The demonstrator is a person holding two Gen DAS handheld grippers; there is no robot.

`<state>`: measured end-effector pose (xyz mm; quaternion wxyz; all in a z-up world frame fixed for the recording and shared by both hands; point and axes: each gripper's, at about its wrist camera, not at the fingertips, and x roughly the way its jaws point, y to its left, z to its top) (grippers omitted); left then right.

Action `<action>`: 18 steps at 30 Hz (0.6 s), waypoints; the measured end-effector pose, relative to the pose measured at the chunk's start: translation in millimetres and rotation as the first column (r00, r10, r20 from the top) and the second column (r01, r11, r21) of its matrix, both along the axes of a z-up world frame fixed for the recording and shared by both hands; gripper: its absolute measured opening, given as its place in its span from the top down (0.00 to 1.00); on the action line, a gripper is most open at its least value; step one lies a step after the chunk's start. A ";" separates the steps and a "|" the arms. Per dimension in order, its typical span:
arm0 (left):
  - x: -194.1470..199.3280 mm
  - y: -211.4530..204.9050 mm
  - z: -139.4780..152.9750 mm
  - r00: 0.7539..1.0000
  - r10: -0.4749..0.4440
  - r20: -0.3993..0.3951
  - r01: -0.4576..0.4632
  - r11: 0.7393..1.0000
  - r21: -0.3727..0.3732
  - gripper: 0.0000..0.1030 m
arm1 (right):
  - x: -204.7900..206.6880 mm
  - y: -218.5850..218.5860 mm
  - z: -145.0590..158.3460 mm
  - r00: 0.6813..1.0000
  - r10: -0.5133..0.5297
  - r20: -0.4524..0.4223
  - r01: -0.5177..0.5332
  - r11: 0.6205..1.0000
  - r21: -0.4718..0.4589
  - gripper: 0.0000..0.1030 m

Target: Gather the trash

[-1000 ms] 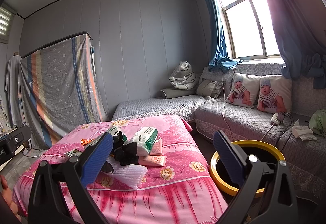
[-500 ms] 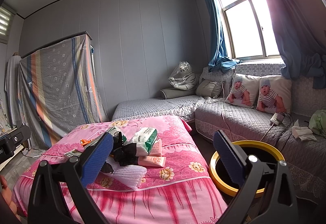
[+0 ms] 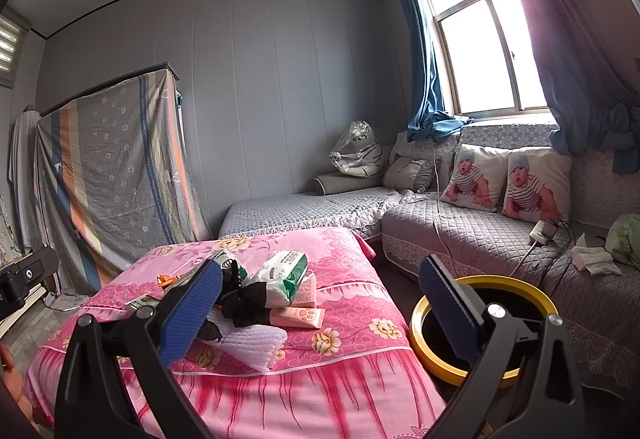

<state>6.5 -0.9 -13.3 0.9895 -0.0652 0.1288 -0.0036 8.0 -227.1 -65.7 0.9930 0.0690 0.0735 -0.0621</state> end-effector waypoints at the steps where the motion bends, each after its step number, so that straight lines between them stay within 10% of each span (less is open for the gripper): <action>1: -0.4 -0.3 1.2 1.000 -0.010 0.000 0.010 1.000 -0.003 0.08 | 1.0 -2.1 -6.4 1.000 -0.004 -0.001 0.004 1.000 -0.002 0.08; 18: 14.5 48.8 -13.9 0.995 0.082 0.048 -0.081 0.997 -0.019 0.08 | -6.7 -35.4 12.3 0.980 0.024 0.197 -0.030 0.999 0.029 0.08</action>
